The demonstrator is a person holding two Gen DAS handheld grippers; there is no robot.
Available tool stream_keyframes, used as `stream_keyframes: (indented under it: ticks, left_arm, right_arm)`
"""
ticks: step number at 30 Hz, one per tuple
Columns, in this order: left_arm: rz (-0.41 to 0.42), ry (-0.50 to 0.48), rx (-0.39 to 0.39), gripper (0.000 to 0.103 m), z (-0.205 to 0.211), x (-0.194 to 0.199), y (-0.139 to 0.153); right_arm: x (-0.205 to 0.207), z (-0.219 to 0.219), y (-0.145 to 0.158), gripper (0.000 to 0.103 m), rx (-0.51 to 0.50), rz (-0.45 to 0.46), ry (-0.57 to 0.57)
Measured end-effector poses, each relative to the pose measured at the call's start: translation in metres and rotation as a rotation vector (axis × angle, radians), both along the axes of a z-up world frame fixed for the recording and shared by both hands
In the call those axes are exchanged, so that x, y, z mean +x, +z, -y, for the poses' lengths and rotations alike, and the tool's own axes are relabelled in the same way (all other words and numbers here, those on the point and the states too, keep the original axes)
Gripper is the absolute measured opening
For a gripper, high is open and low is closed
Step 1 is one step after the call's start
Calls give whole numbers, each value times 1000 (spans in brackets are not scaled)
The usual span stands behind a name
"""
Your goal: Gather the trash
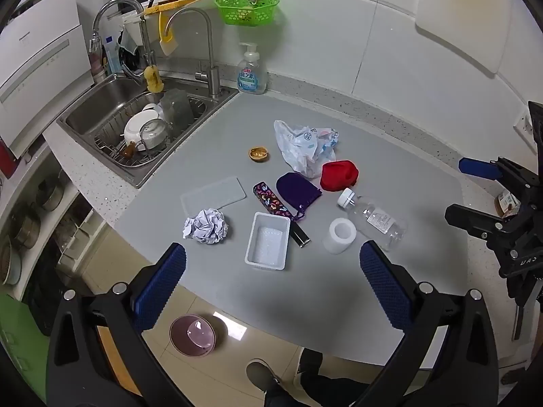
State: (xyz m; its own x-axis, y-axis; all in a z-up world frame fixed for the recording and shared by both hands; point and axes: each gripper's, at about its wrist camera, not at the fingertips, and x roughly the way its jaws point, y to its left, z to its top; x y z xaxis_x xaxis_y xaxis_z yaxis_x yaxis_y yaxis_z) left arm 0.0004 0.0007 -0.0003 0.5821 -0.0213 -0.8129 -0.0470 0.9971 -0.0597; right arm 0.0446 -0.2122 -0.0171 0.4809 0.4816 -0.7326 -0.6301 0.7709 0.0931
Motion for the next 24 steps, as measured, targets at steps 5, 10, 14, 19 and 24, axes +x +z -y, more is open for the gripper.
stream_keyframes:
  ticks: [5, 10, 14, 19, 24]
  left_arm:
    - [-1, 0, 14, 100, 1, 1, 0]
    - [2, -3, 27, 100, 5, 3, -1]
    - [10, -2, 8, 100, 1, 1, 6]
    - [20, 3, 3, 100, -1, -3, 5]
    - [22, 4, 2, 100, -1, -3, 6]
  right_arm:
    - [-1, -3, -1, 98, -2, -1, -1]
    - [-1, -1, -1, 98, 11, -9, 4]
    - [2, -1, -1, 98, 16, -16, 9]
    - [0, 0, 0, 98, 16, -12, 9]
    - [2, 0, -1, 98, 13, -9, 6]
